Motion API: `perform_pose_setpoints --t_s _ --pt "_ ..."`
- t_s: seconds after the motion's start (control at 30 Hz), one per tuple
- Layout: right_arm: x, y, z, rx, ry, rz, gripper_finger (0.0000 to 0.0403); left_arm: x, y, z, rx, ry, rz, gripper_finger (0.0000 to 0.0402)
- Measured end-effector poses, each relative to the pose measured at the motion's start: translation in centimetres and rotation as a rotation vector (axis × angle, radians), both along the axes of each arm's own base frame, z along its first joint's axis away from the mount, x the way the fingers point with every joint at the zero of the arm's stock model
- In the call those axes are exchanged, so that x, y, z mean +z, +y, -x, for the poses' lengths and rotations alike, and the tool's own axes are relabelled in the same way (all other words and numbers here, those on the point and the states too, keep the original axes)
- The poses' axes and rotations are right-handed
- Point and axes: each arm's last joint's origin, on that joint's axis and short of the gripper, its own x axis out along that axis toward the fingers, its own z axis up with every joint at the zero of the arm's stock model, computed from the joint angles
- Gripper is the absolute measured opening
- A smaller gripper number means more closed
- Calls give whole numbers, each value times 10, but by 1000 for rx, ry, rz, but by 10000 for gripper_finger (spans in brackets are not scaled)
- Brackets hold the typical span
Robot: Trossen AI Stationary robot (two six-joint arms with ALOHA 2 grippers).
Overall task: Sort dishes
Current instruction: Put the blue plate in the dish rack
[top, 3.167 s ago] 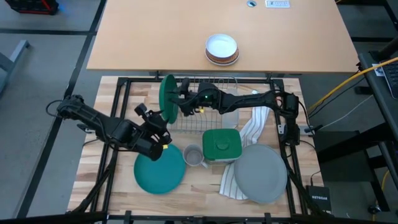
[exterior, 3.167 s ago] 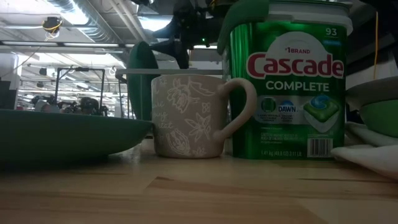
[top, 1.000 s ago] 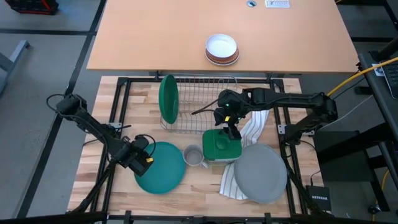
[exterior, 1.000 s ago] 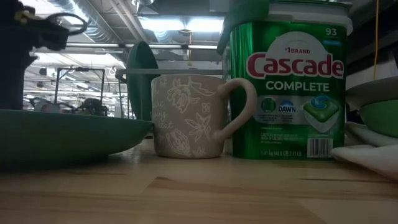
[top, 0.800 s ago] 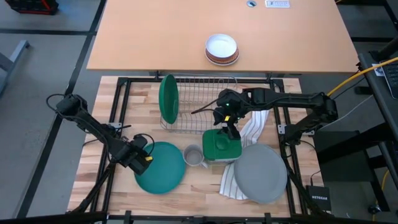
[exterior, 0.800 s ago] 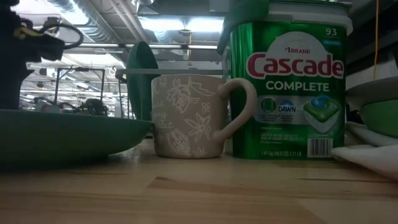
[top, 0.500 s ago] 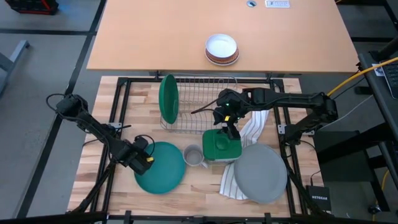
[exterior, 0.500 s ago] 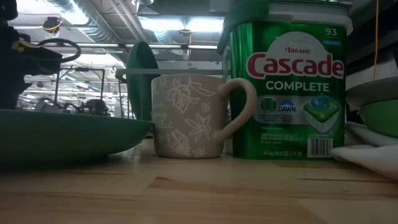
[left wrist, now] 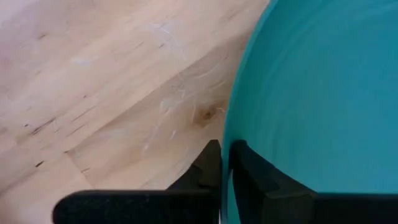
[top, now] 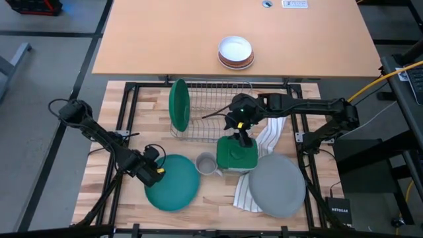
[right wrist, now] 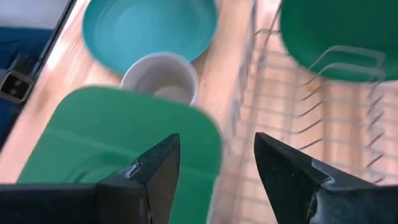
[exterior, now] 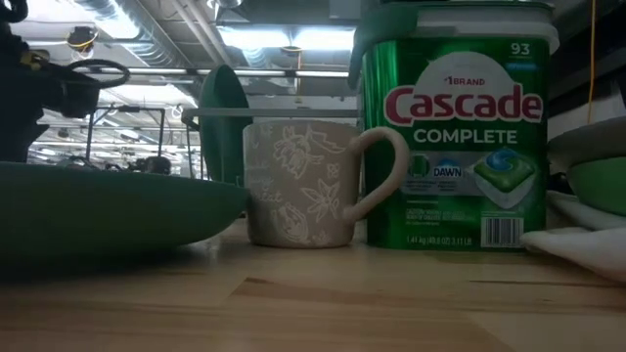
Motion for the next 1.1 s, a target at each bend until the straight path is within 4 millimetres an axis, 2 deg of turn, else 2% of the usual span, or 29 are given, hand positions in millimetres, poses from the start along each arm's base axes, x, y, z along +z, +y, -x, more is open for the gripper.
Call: perform_pose_setpoints --t_s 0.13,0.27,0.53,0.77,0.97,1.1 --pt "5 -2 -6 -36 -72 41 211 12 -2 -4 -21 12 -23 6" --pt "9 -3 -10 -44 -136 51 211 35 -5 -8 -57 53 -62 5" --pt "14 -3 -18 -96 -210 4 211 98 -8 -14 -142 87 -186 1" --pt "0 -6 -37 -124 -225 -10 211 150 0 -13 -150 15 -395 1" --pt "-3 -7 -51 -124 -304 -6 211 169 -1 -17 -208 -56 -429 0" --pt "-1 -7 -55 -136 -348 -24 211 175 1 -19 -226 -69 -440 0"
